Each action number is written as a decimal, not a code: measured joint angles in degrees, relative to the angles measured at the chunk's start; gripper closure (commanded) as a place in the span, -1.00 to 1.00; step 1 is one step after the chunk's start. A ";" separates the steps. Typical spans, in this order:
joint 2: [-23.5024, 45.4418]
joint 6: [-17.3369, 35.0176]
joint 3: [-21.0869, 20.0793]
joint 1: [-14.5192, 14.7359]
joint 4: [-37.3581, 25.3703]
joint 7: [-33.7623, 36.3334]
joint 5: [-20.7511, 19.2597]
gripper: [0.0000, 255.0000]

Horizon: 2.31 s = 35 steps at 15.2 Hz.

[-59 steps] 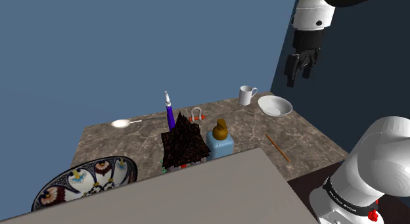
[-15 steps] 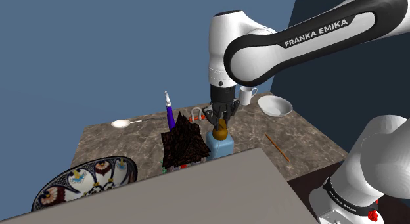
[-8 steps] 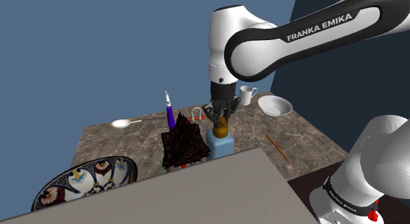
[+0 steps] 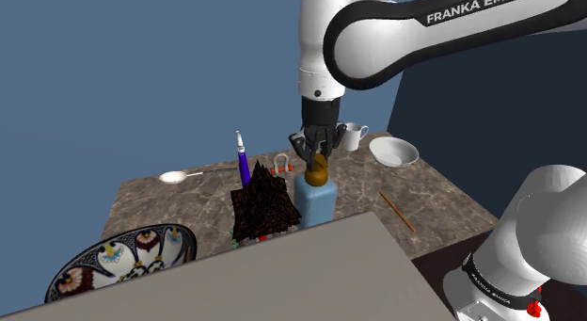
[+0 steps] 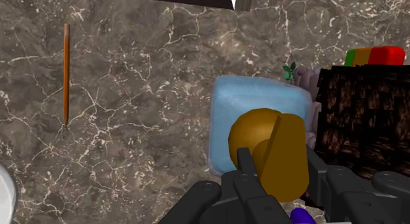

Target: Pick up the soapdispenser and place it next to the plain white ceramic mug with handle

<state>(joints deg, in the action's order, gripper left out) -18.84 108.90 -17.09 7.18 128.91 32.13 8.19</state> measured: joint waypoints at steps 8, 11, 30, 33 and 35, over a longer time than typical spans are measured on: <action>-0.82 -6.16 0.58 -0.19 -5.34 0.07 -0.22 1.00; -0.94 -8.60 0.77 -0.27 -7.66 0.16 -0.34 1.00; 1.45 -23.25 1.32 -0.75 -24.66 1.33 -1.26 1.00; 2.46 -25.45 1.28 -0.82 -27.88 1.62 -1.50 1.00; 2.59 -27.19 1.36 -0.85 -29.75 1.71 -1.52 1.00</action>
<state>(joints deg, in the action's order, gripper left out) -16.25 81.71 -15.73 6.33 99.16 33.84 6.66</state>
